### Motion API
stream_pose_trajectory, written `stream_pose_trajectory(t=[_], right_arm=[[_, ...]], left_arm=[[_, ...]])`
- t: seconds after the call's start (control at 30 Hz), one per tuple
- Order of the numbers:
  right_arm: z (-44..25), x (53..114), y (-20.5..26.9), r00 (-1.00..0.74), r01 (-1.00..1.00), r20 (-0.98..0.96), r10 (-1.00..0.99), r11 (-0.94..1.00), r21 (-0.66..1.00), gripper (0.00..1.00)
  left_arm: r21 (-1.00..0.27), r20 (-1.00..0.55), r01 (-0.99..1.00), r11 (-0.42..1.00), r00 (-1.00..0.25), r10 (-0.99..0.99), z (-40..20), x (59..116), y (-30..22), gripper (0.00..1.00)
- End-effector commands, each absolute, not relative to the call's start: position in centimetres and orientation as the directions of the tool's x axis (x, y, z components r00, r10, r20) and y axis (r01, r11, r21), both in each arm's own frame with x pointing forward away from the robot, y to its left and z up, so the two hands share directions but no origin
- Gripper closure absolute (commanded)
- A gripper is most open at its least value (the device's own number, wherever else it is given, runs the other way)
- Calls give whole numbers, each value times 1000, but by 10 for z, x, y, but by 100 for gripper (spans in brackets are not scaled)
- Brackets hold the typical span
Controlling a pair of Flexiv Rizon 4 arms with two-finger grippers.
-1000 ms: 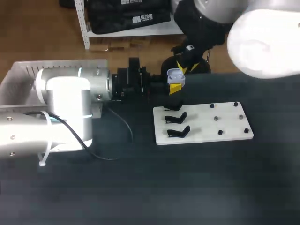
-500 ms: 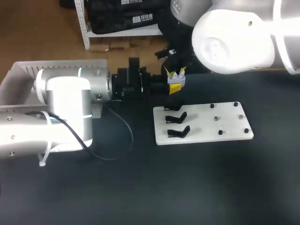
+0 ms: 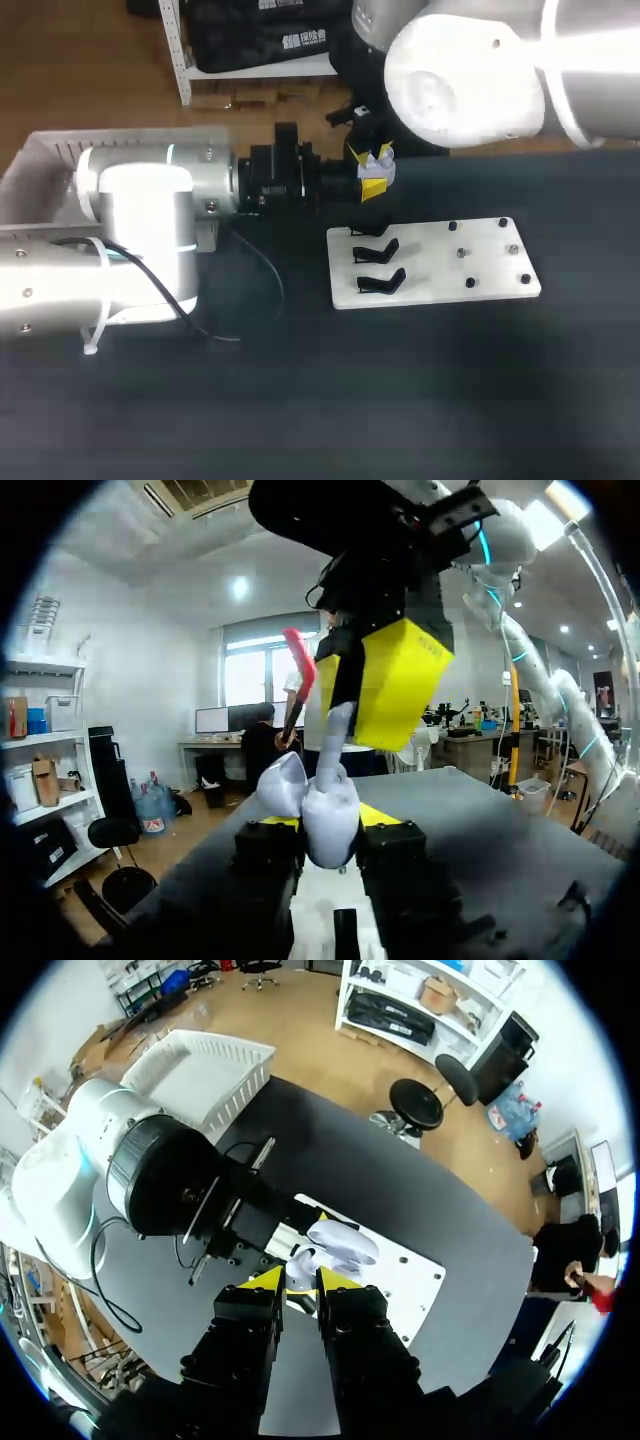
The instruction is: Pick up each earbud case from the left stands, insert the matching earbuds, close the lid, and place the case in the box.
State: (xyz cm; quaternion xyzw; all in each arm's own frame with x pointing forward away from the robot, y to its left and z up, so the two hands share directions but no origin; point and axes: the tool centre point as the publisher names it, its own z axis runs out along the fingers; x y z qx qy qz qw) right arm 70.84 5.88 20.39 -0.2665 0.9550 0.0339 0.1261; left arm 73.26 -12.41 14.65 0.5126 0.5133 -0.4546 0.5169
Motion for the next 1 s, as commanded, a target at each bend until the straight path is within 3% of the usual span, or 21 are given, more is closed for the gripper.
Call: stream_pose_trajectory(t=[0.03, 1.0], right_arm=[[201, 708, 58, -826, -518, -257, -501, 855, -2, 100], [191, 715, 59, -827, -518, -246, -505, 855, -11, 100]], left_arm=[[67, -997, 996, 64, 63, 52, 145, 732, -124, 100], [67, -997, 996, 64, 63, 52, 145, 732, -124, 100]])
